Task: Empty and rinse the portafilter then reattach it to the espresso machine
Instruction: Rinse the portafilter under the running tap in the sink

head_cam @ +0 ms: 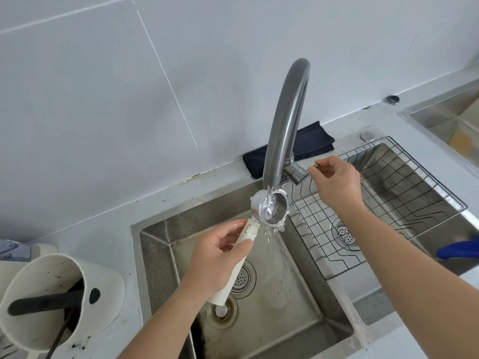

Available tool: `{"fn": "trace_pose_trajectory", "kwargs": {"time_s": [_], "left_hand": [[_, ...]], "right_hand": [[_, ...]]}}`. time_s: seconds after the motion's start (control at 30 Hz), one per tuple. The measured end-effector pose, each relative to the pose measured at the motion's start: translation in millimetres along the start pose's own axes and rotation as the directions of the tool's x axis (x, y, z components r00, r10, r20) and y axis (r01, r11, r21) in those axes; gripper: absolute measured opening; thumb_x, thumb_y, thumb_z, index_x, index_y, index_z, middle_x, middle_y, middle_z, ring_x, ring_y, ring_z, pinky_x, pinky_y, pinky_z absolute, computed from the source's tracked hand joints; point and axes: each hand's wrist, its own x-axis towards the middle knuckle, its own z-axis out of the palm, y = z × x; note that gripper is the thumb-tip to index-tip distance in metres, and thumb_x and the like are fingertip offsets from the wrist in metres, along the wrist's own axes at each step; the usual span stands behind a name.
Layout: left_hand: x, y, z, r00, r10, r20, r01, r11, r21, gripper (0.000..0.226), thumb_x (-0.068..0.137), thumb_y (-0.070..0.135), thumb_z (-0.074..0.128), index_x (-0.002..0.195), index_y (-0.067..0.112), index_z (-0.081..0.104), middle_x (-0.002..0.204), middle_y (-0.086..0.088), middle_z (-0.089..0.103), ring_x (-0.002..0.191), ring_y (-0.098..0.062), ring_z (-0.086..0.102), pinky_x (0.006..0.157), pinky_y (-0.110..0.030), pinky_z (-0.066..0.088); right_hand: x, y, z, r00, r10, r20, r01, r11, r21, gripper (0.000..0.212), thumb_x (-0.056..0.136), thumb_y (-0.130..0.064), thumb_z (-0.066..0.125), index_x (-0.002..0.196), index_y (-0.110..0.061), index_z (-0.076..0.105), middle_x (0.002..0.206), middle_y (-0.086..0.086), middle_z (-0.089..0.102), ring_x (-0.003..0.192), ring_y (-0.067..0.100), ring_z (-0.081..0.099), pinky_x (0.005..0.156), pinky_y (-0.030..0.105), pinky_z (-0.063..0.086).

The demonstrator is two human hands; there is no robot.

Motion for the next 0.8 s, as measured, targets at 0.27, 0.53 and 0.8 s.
{"fn": "trace_pose_trajectory", "kwargs": {"time_s": [0.27,0.53,0.8], "left_hand": [[1,-5,0,0.998,0.063,0.013,-0.063,0.998,-0.005,0.043,0.083,-0.001,0.07,0.105,0.035,0.069,0.101,0.016,0.075,0.095,-0.004,0.07,0.077,-0.016,0.052],[2,-9,3,0.995,0.095,0.044,-0.091,0.993,-0.07,0.04,0.088,-0.002,0.064,0.11,0.031,0.067,0.108,0.015,0.074,0.105,-0.005,0.068,0.086,-0.017,0.051],[0,-22,16,0.995,0.005,0.099,0.017,0.975,-0.221,0.033,0.092,0.008,0.061,0.118,0.027,0.066,0.116,0.006,0.073,0.109,-0.012,0.066,0.089,-0.027,0.05]], "right_hand": [[0,0,0,1.0,0.004,-0.004,-0.004,1.0,0.001,0.014,0.089,-0.028,0.069,0.1,-0.019,0.067,0.088,-0.01,0.069,0.081,0.003,0.063,0.067,0.013,0.043],[0,0,0,1.0,-0.004,-0.005,0.004,1.0,-0.006,0.017,0.089,-0.029,0.069,0.102,-0.018,0.068,0.087,-0.01,0.069,0.079,0.0,0.061,0.067,0.014,0.043],[0,-1,0,1.0,-0.005,-0.002,0.005,1.0,0.006,0.016,0.089,-0.029,0.069,0.1,-0.018,0.068,0.087,-0.01,0.069,0.08,0.001,0.062,0.068,0.014,0.044]]}}
